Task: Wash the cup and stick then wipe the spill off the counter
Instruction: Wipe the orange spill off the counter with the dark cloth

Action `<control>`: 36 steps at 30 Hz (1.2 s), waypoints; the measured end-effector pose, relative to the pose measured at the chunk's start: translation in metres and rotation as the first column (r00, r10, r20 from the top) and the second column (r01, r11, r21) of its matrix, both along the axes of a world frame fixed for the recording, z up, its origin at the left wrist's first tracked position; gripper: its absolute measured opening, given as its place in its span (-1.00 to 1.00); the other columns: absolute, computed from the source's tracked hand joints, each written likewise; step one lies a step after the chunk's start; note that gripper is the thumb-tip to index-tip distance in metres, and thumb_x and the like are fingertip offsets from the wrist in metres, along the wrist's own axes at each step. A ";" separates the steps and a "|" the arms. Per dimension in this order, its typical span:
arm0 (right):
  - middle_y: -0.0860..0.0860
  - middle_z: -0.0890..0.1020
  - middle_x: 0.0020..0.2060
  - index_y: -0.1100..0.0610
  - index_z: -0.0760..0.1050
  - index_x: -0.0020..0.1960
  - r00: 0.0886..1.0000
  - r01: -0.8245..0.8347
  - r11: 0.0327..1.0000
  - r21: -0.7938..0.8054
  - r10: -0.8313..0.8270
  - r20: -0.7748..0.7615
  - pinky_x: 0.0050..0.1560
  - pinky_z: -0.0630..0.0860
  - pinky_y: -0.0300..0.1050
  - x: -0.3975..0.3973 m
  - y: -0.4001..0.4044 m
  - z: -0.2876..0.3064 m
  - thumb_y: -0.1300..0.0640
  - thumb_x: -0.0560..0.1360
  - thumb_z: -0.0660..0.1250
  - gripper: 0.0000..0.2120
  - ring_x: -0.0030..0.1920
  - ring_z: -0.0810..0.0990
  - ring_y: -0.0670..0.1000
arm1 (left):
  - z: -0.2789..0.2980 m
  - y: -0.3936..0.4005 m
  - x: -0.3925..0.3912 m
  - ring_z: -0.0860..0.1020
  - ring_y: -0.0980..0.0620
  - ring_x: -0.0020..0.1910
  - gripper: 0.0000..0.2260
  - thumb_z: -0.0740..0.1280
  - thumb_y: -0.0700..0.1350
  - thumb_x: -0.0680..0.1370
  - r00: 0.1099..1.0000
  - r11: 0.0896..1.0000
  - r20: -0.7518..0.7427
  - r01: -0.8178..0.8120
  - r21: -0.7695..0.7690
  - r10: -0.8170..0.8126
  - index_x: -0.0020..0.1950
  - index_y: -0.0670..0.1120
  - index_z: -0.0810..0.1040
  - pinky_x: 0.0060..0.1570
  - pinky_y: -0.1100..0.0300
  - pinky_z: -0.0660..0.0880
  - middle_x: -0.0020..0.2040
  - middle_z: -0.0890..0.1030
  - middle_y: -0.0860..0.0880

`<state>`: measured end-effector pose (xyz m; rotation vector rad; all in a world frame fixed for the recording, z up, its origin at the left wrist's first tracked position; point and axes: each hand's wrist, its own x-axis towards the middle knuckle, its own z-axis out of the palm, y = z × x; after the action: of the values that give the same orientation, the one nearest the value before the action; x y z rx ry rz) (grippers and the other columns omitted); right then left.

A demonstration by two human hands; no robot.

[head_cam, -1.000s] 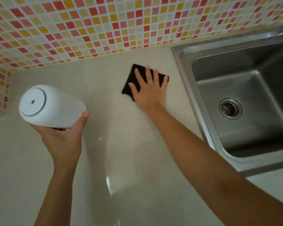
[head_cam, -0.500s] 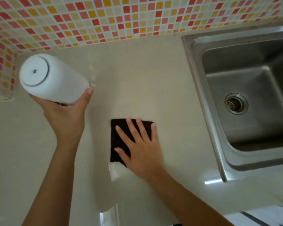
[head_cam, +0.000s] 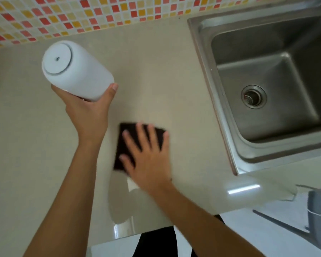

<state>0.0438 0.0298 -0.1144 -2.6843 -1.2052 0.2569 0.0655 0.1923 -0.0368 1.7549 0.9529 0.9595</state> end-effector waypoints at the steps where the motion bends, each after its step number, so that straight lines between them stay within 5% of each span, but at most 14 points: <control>1: 0.06 0.06 0.58 -0.12 0.08 0.56 0.994 -0.107 0.994 -0.001 0.107 -0.026 0.44 -0.05 0.39 -0.018 -0.013 0.004 -0.27 0.58 0.03 -0.41 0.56 -0.02 0.16 | 0.000 -0.002 0.002 0.47 0.30 0.22 -0.15 0.58 0.00 0.34 1.000 1.000 -0.006 0.012 0.002 -0.012 0.43 -0.19 0.15 0.23 0.26 0.46 0.29 0.44 0.04; 4: 0.00 0.10 0.57 -0.16 0.11 0.55 0.983 -0.184 0.983 0.014 0.184 -0.004 0.45 0.00 0.37 -0.018 -0.071 0.004 -0.30 0.57 0.05 -0.42 0.57 0.02 0.12 | -0.001 -0.005 0.000 0.48 0.27 0.23 -0.13 0.58 0.02 0.35 0.999 0.999 -0.018 0.033 0.013 -0.033 0.43 -0.24 0.14 0.22 0.27 0.46 0.30 0.44 0.01; 8: 0.03 0.19 0.55 -0.16 0.17 0.53 0.990 0.110 0.994 -0.018 -0.108 0.087 0.45 0.03 0.34 0.064 -0.112 0.000 -0.31 0.55 0.08 -0.41 0.54 0.14 0.14 | -0.004 -0.009 -0.010 0.50 0.27 0.20 -0.14 0.58 0.00 0.35 0.999 0.999 -0.024 0.047 0.002 -0.047 0.43 -0.25 0.14 0.21 0.26 0.47 0.27 0.46 0.04; 14: 0.09 0.15 0.56 -0.09 0.10 0.56 0.935 0.348 0.937 -0.032 -0.345 0.086 0.47 -0.13 0.36 0.112 -0.028 -0.001 -0.27 0.59 -0.03 -0.41 0.54 0.05 0.22 | -0.003 -0.018 -0.020 0.47 0.36 0.17 -0.16 0.58 -0.03 0.35 0.998 0.999 -0.038 0.047 -0.001 -0.047 0.43 -0.20 0.14 0.16 0.39 0.43 0.25 0.44 0.11; 21: 0.02 0.10 0.57 -0.14 0.10 0.56 0.996 -0.078 0.997 0.025 0.079 -0.030 0.47 -0.05 0.34 -0.019 -0.057 0.007 -0.29 0.58 0.05 -0.41 0.56 0.03 0.14 | 0.008 -0.008 -0.018 0.47 0.26 0.25 -0.14 0.57 -0.02 0.37 0.997 0.997 -0.041 0.070 0.039 -0.068 0.46 -0.21 0.11 0.22 0.29 0.46 0.30 0.44 0.07; 26: 0.01 0.22 0.54 -0.16 0.23 0.51 1.000 0.012 0.998 0.058 -0.013 0.025 0.47 -0.06 0.33 0.054 -0.019 0.000 -0.32 0.53 0.10 -0.41 0.54 0.13 0.14 | 0.014 -0.003 -0.020 0.46 0.23 0.26 -0.14 0.57 -0.01 0.36 0.998 0.998 -0.024 0.051 0.041 -0.050 0.46 -0.23 0.13 0.25 0.26 0.45 0.32 0.43 0.02; 31: -0.01 -0.02 0.59 -0.19 -0.05 0.57 0.996 0.089 0.989 -0.116 -0.090 -0.003 0.45 -0.23 0.34 0.179 0.082 0.005 -0.36 0.55 -0.13 -0.37 0.57 -0.13 0.14 | 0.012 -0.005 -0.032 0.48 0.19 0.26 -0.16 0.58 -0.02 0.35 0.999 0.999 -0.029 0.028 0.043 -0.027 0.44 -0.20 0.16 0.26 0.20 0.47 0.33 0.45 -0.03; 36: 0.01 -0.02 0.59 -0.16 -0.03 0.57 0.998 0.069 0.992 -0.101 -0.067 0.015 0.44 -0.26 0.34 0.170 0.088 0.004 -0.32 0.57 -0.11 -0.39 0.57 -0.13 0.15 | 0.008 -0.010 -0.040 0.48 0.15 0.27 -0.16 0.58 -0.03 0.36 0.999 0.999 -0.036 0.028 0.041 -0.027 0.44 -0.23 0.15 0.26 0.15 0.47 0.34 0.44 -0.07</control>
<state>0.2137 0.1181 -0.1106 -2.8119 -1.1306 0.3005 0.0259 0.1821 -0.0291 1.8207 0.9347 0.9400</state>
